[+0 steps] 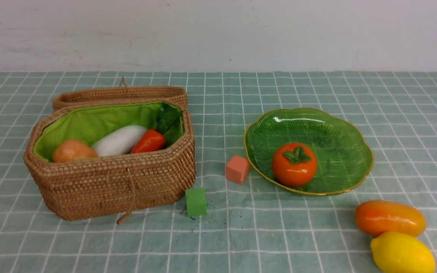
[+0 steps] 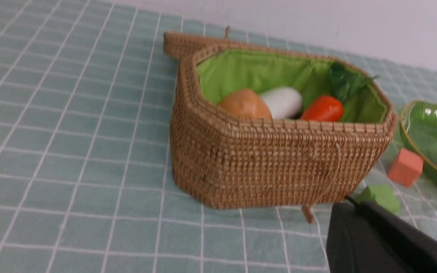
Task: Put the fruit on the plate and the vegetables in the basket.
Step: Use the right arm to grab a lemon and put it into the right plate
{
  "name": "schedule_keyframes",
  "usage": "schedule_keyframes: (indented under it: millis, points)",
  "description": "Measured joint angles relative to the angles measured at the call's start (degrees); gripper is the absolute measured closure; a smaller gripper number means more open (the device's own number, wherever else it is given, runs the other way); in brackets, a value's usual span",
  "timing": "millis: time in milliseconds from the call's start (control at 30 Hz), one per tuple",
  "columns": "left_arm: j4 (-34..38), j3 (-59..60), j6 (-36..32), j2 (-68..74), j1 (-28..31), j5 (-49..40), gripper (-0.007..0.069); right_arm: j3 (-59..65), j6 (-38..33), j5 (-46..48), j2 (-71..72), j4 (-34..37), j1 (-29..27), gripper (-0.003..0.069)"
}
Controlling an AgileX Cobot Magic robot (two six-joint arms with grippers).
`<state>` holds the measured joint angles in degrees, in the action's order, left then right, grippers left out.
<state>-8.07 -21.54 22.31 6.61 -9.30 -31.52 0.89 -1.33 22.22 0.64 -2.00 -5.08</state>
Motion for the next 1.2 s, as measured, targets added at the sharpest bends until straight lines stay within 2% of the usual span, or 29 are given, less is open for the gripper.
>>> schedule_keyframes:
  millis: [167, 333, 467, 1200]
  points:
    - [1.37, 14.09, 0.0, -7.07, 5.8, 4.8, 0.0637, 0.0, 0.0, 0.0, 0.0, 0.0, 0.0, 0.0417]
    - [1.67, 22.44, 0.0, -7.13, 7.81, 5.86, 0.0635, 0.0, 0.0, 0.0, 0.0, 0.0, 0.0, 0.0417]
    - [1.71, 23.02, 0.0, -7.13, 7.88, 9.29, 0.0629, 0.0, 0.0, 0.0, 0.0, 0.0, 0.0, 0.0417]
    - [1.72, 23.2, 0.0, -7.13, 7.88, 9.6, 0.0624, 0.0, 0.0, 0.0, 0.0, 0.0, 0.0, 0.0417]
